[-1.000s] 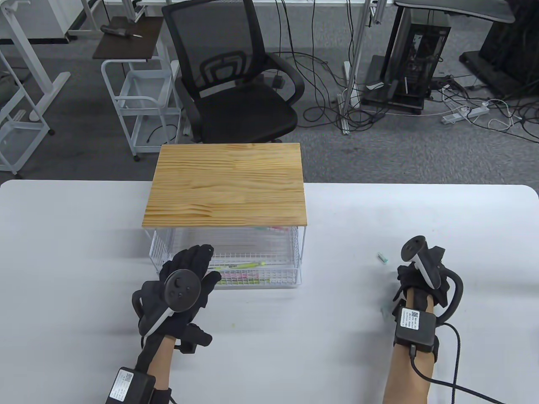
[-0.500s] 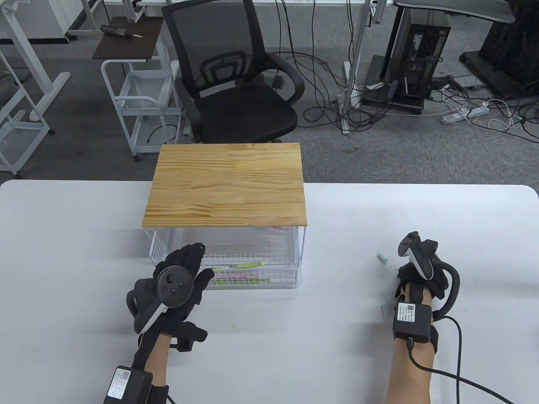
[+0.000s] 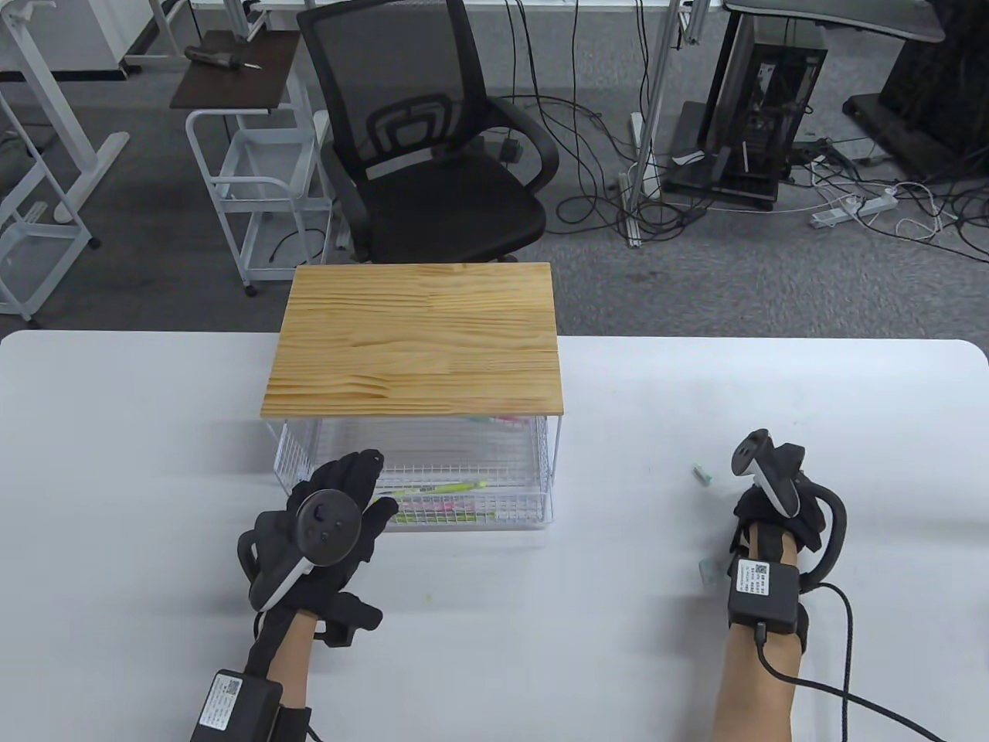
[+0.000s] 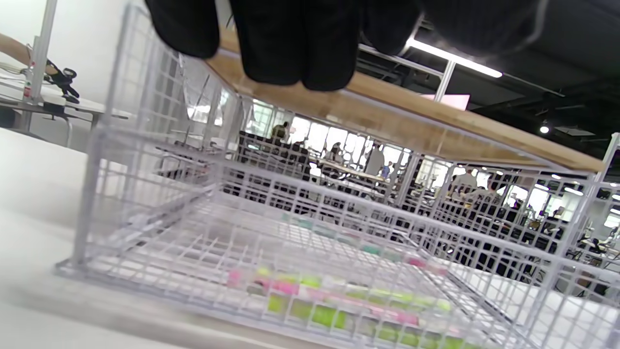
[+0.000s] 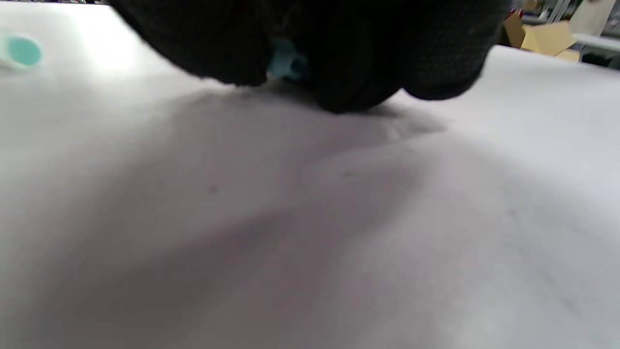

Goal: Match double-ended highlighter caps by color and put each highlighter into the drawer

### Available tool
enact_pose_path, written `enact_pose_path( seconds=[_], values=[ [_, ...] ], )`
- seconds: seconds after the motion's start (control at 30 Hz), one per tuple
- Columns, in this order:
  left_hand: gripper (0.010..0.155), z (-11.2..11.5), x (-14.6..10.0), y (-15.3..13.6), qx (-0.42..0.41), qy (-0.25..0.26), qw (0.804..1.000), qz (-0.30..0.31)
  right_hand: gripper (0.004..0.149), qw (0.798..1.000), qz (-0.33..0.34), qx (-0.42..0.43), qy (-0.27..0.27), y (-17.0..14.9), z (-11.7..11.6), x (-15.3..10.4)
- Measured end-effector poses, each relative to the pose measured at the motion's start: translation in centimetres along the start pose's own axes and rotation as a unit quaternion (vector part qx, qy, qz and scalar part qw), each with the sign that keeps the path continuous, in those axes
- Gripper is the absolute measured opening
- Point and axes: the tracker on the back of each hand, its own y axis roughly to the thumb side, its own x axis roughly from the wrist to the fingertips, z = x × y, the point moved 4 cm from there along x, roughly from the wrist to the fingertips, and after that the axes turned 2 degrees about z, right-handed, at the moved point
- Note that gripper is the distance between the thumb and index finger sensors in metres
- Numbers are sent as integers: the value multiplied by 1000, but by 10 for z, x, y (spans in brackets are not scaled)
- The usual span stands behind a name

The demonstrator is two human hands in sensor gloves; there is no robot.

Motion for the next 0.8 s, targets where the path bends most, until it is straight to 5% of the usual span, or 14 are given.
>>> enact_pose_path(
  seconds=[0.17, 0.3, 0.63, 0.8],
  values=[
    [65, -4, 0, 4, -10, 6, 1000, 8, 61, 994, 43, 92, -38, 6, 22, -11],
    [60, -11, -2, 10, -11, 20, 1000, 18, 60, 976, 116, 133, -125, 31, 54, -41],
    [60, -19, -10, 31, -1, 30, 998, 57, 57, 896, 308, 76, -312, 99, 134, -193],
    [62, -25, -18, 51, 16, 47, 994, 93, 56, 861, 395, 66, -313, 125, 136, -260]
  ],
)
